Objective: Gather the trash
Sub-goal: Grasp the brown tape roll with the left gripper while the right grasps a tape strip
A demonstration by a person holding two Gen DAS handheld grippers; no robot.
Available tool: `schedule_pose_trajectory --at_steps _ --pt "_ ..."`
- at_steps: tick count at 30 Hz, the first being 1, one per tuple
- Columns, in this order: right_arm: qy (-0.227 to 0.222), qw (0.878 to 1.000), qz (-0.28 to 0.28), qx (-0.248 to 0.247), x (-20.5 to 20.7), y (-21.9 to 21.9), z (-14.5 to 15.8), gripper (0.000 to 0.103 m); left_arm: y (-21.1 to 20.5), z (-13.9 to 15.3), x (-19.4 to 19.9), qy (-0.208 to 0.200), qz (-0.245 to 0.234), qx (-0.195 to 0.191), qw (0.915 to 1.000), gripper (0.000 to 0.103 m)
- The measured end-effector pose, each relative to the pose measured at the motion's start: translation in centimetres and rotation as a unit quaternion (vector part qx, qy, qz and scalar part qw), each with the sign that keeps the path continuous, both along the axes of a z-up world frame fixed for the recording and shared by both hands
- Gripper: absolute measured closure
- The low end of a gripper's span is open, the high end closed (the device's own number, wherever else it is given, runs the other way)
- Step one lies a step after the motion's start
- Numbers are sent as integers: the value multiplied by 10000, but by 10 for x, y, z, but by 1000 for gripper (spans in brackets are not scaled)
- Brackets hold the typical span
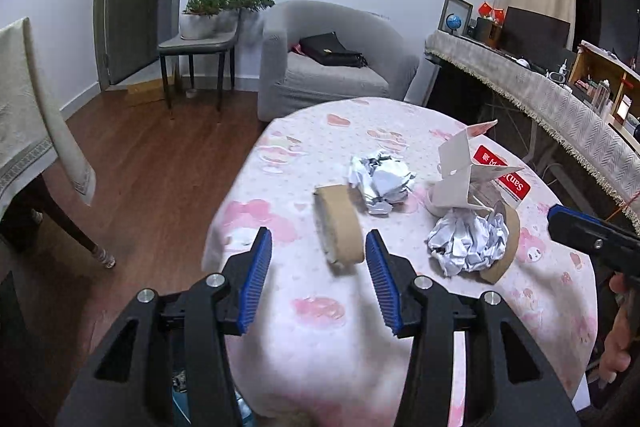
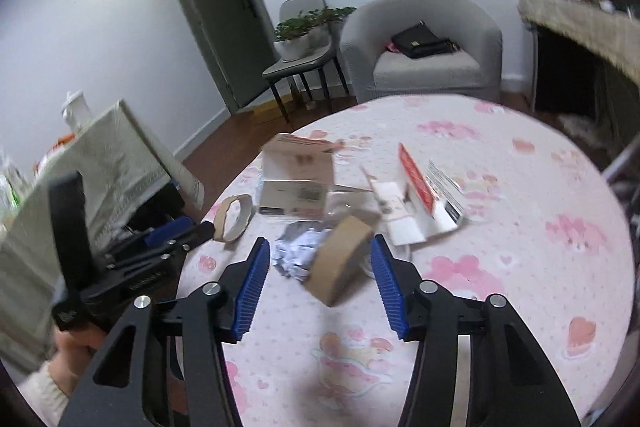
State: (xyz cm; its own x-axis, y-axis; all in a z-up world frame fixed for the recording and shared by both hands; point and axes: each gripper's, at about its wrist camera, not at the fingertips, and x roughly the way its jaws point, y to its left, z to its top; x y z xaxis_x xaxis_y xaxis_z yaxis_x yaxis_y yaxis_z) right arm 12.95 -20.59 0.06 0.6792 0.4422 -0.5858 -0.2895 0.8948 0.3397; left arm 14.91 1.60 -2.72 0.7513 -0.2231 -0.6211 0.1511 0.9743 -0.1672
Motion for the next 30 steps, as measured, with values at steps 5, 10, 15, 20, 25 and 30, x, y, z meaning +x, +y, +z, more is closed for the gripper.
schedule_pose_trajectory --at_steps 5,10,15,20,25,30 --pt "317 9978 -40 576 11 -18 -14 59 -8 -8 15 204 11 -166 9997 65" --pt "449 9964 -50 715 15 -25 -21 60 -13 -17 26 404 72 -126 9991 80" --pt "503 9947 21 895 16 -25 -23 63 -12 -15 25 347 117 -162 9992 85" --pt "562 9937 55 964 21 -18 -25 66 -10 -9 18 221 107 -182 9995 85" --pt "596 9942 35 890 25 -12 -30 71 -7 -8 14 235 97 -184 9995 85" --pt "650 9916 77 1111 30 -8 -34 80 -1 -6 12 197 127 -142 9996 85"
